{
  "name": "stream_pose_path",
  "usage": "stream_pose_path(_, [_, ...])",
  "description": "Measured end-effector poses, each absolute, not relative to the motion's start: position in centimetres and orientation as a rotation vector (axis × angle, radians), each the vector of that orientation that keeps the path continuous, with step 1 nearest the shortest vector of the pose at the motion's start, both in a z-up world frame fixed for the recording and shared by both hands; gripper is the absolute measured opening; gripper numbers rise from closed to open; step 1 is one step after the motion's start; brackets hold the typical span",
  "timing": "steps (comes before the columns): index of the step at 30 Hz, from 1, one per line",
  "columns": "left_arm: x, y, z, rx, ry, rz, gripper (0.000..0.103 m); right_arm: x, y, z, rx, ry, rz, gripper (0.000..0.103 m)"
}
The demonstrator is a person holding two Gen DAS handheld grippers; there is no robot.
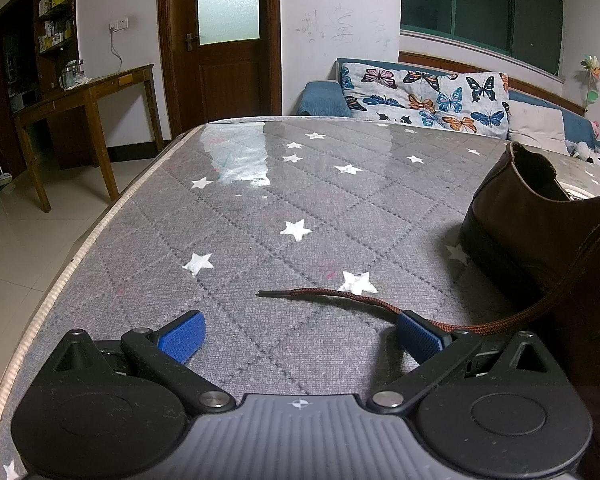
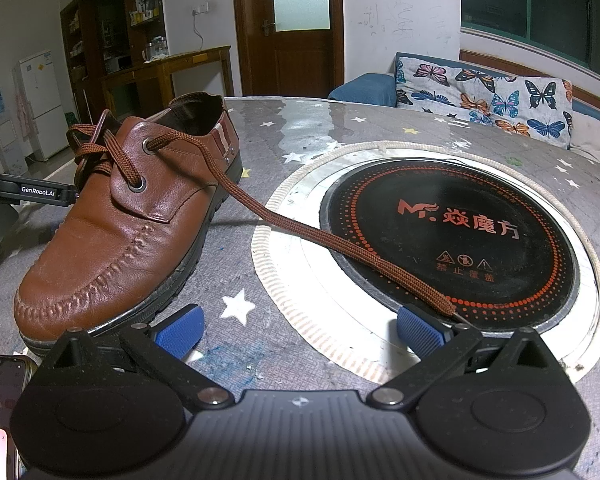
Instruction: Lace up shoes with both hands
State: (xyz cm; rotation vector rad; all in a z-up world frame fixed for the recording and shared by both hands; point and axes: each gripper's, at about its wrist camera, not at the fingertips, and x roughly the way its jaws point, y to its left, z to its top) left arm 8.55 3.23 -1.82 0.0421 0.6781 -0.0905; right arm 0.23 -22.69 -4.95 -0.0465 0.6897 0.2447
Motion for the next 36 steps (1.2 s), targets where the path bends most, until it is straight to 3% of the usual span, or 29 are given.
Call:
stream_pose_path(24, [8.6,3.3,-1.8,0.042,0.678,-0.090,0.103,0.1,-23.3,-4.8,-0.036,0.694,0.230,0.103])
stream_pose_path(36, [8.6,3.3,-1.8,0.042,0.678,-0.090,0.103,-0.9,-29.6,-4.3,0.046,0.694,-0.009,0.103])
